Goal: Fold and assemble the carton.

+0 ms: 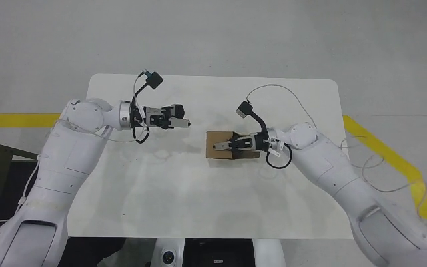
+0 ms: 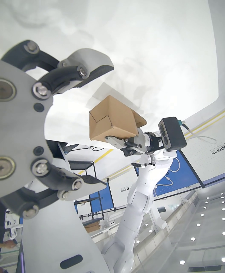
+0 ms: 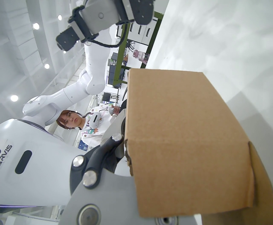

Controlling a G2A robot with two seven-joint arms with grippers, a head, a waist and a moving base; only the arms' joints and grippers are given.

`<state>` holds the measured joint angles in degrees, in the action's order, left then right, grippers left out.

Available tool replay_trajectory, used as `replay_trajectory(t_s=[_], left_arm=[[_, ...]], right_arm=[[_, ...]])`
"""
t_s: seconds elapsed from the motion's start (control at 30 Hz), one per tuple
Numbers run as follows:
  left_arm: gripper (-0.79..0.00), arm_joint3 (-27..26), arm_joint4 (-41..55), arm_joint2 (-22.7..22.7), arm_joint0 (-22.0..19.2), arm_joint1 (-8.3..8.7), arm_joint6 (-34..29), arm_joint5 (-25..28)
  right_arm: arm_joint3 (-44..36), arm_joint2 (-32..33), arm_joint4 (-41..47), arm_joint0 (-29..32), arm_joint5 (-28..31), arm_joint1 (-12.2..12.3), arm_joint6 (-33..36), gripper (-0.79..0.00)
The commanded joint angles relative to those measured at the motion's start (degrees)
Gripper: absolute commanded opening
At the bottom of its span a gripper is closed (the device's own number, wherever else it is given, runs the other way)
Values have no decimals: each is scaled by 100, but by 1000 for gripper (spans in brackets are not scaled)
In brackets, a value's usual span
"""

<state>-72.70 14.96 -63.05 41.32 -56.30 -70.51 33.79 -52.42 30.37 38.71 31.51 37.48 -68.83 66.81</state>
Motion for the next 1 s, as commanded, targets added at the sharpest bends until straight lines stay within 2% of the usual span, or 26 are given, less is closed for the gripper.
replay_trajectory(t_s=[0.0, 0.27, 0.33, 0.4, 0.43, 0.47, 0.67, 0.97], left_arm=[[0, -20, -70, -53, 21, 24, 33, 31], [0, -101, -214, -216, 116, 99, 108, 94], [0, -118, -223, -229, 124, 105, 121, 96], [0, -118, -223, -229, 124, 105, 121, 96], [0, -118, -223, -229, 124, 105, 121, 96], [0, -118, -223, -229, 124, 105, 121, 96], [0, -118, -223, -229, 124, 105, 121, 96], [0, -118, -223, -229, 124, 105, 121, 96]], right_arm=[[195, -77, -6, -81, -28, -84, 28, -785], [790, -285, 69, -375, -33, -433, 33, -785], [892, -313, 79, -422, -25, -500, 25, -582], [951, -331, 90, -452, -14, -554, 14, -419], [973, -336, 96, -461, -8, -575, 8, -252], [989, -339, 90, -470, -1, -591, 1, -6], [958, -271, 160, -447, 104, -629, -103, 0], [832, -108, 130, -374, 173, -561, -172, 0]])
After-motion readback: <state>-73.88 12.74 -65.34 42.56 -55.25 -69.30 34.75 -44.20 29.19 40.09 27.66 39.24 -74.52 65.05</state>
